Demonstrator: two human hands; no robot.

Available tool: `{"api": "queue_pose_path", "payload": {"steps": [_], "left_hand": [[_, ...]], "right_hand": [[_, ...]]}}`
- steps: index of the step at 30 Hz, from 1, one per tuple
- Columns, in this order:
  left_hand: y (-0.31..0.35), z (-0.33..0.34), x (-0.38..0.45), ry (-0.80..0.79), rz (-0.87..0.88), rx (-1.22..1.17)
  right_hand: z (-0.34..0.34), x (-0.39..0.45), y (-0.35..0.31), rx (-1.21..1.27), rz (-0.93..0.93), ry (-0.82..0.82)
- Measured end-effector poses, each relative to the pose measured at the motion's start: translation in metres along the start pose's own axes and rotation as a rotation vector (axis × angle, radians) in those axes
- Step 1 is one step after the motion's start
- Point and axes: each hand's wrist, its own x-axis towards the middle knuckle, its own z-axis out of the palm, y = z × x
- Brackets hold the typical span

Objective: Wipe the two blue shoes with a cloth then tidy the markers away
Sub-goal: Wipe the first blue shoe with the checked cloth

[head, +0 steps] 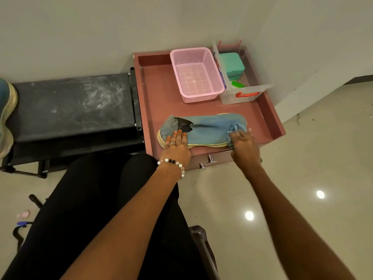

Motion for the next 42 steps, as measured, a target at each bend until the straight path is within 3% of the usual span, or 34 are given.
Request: {"api": "queue_pose_path", "payload": {"steps": [3,8,12,16,22,28,34,39,42], "left_hand": [[-0.001,0.000,0.001,0.007,0.003,-0.002],[-0.002,-0.002,0.001,-0.032,0.014,-0.024],[-0.002,0.000,0.001,-0.029,0.006,-0.036],[-0.002,0.003,0.002,-0.022,0.004,-0.040],[-0.002,0.003,0.003,-0.011,0.007,-0.028],[0.000,0.000,0.000,0.001,0.020,0.007],[0.000,0.000,0.003,-0.010,-0.003,-0.044],[-0.001,0.003,0.002,-0.003,0.012,-0.033],[-0.002,0.005,0.004,0.001,0.010,-0.024]], "right_hand": [[0.008,-0.006,-0.041,0.093,0.112,0.038],[0.002,-0.016,-0.101,0.463,0.210,0.040],[-0.006,-0.024,-0.093,0.635,0.085,0.077],[-0.004,-0.019,-0.037,0.419,-0.164,0.024],[0.001,0.003,0.025,0.029,-0.103,-0.013],[0.015,-0.002,-0.042,0.213,0.199,0.126],[0.006,-0.022,-0.106,0.500,0.137,0.153],[0.009,-0.019,-0.048,0.384,-0.107,0.038],[0.007,-0.009,-0.002,0.159,-0.090,0.013]]}}
